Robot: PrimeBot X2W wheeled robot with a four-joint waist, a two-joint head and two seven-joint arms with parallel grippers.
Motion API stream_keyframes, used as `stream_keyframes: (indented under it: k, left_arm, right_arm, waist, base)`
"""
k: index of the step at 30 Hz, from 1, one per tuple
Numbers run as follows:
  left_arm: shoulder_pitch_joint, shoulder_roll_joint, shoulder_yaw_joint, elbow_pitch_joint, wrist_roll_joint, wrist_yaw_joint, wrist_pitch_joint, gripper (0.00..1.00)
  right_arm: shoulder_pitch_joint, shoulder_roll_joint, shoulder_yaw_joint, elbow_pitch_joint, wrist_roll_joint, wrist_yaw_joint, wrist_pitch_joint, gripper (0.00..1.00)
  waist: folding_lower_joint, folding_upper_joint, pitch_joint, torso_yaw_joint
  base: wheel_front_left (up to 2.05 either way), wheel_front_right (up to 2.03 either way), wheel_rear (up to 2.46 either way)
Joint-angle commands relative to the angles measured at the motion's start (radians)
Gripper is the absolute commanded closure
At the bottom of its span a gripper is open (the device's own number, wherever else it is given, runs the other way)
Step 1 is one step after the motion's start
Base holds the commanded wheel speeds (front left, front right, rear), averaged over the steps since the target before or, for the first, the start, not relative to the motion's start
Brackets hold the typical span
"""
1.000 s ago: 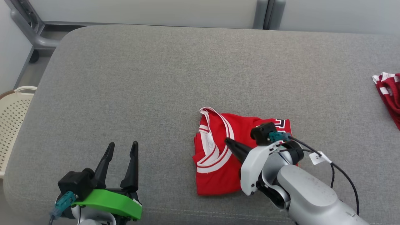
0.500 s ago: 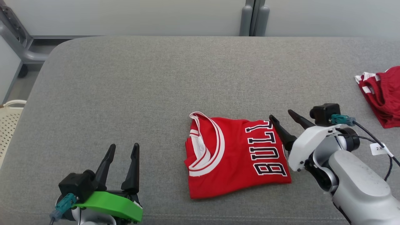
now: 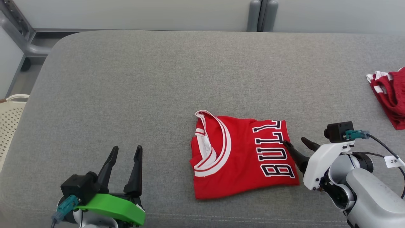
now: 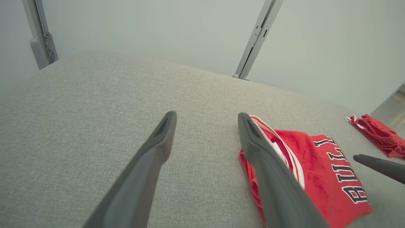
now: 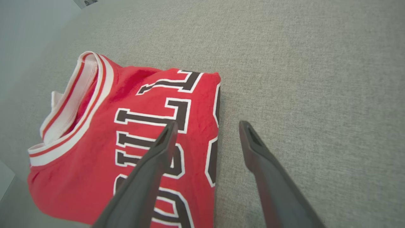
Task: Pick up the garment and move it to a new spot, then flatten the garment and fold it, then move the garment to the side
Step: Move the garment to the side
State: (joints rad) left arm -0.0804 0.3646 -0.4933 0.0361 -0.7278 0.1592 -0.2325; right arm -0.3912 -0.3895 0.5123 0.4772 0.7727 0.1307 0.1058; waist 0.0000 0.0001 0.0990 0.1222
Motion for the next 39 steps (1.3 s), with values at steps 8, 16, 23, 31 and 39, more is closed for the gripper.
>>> stream_keyframes:
  k: [8,16,23,31,39]
  left_arm:
    - [-0.025,0.007,-0.001,-0.002,0.006,0.001,0.002,0.00]
    - [-0.035,-0.001,-0.001,0.007,0.004,-0.002,-0.004,0.00]
    - [-0.026,-0.002,0.006,0.008,0.003,0.001,-0.010,0.00]
    - [-0.027,-0.008,0.006,0.002,0.008,-0.005,-0.016,0.00]
    - [-0.034,-0.016,-0.015,-0.002,0.016,-0.008,-0.007,0.00]
  right_arm:
    - [-0.048,-0.001,0.017,0.076,0.059,0.000,0.047,0.00]
    - [-0.076,0.030,0.057,0.175,0.157,0.000,0.156,0.00]
    - [-0.085,0.018,0.099,0.166,0.191,0.000,0.147,1.00]
    - [-0.136,-0.019,0.133,0.142,0.175,0.000,0.074,1.00]
    - [-0.186,-0.086,0.142,0.099,0.168,0.000,0.069,1.00]
  waist:
    - [0.0000,-0.0001,0.035,0.052]
    - [0.0000,-0.0001,0.042,0.096]
    - [0.0000,-0.0001,0.040,0.102]
    - [0.0000,-0.0001,0.034,0.060]
    - [0.0000,-0.0001,0.019,-0.050]
  base:
    - [0.00,0.00,0.00]
    - [0.00,0.00,0.00]
    - [0.00,0.00,0.00]
    - [0.00,0.00,0.00]
    - [0.00,0.00,0.00]
